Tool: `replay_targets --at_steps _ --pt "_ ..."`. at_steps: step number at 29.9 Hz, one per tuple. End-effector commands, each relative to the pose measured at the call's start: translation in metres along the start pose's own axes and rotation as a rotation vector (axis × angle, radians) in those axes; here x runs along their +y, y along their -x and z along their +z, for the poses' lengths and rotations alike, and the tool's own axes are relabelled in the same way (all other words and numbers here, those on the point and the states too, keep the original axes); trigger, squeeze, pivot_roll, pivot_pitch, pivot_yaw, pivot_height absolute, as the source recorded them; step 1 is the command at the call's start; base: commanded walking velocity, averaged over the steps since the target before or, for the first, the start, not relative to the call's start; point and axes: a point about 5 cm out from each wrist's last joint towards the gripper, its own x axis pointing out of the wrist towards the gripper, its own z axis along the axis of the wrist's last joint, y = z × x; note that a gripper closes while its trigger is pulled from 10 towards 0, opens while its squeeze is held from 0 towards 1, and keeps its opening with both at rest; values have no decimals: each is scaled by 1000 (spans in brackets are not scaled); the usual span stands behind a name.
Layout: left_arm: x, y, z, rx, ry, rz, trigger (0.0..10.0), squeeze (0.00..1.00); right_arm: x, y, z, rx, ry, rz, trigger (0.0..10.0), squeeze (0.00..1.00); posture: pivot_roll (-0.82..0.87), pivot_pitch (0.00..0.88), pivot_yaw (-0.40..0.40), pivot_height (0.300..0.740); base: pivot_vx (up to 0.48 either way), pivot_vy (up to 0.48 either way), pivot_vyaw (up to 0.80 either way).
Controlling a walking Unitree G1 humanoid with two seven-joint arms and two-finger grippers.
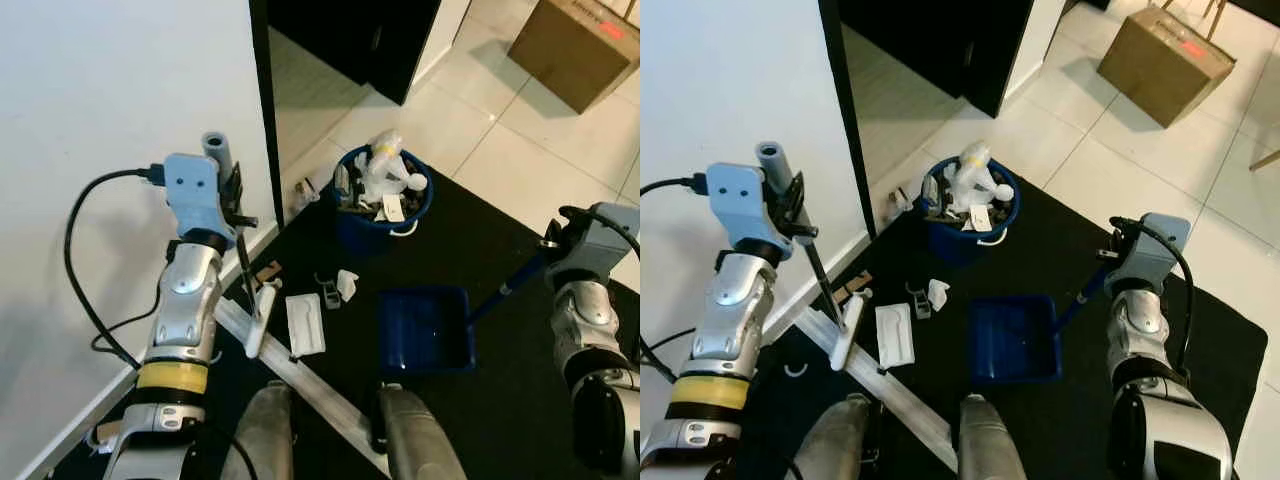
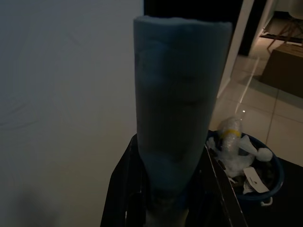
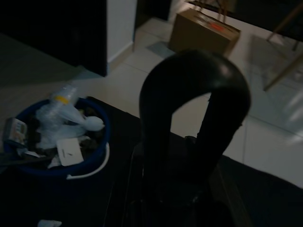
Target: Sweep floor
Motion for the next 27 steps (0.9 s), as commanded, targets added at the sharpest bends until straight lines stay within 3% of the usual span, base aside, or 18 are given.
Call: replay_targets --at_steps 1,19,23,27 --pt "-6 -1 5 -30 4 -28 10000 0 2 -3 8 -47 1 25 0 0 186 251 -49 740 0 0 0" --pt "-17 -5 7 -52 24 -65 10000 0 34 9 -10 -19 -63 163 0 0 204 292 -39 740 0 0 0" --pt "-36 -15 -1 -27 28 -99 10000 0 35 19 -28 61 -53 98 0 0 185 310 -41 740 0 0 0" --pt "-41 -18 -9 15 35 -84 10000 0 38 23 -35 93 -49 98 0 0 164 315 -43 740 0 0 0"
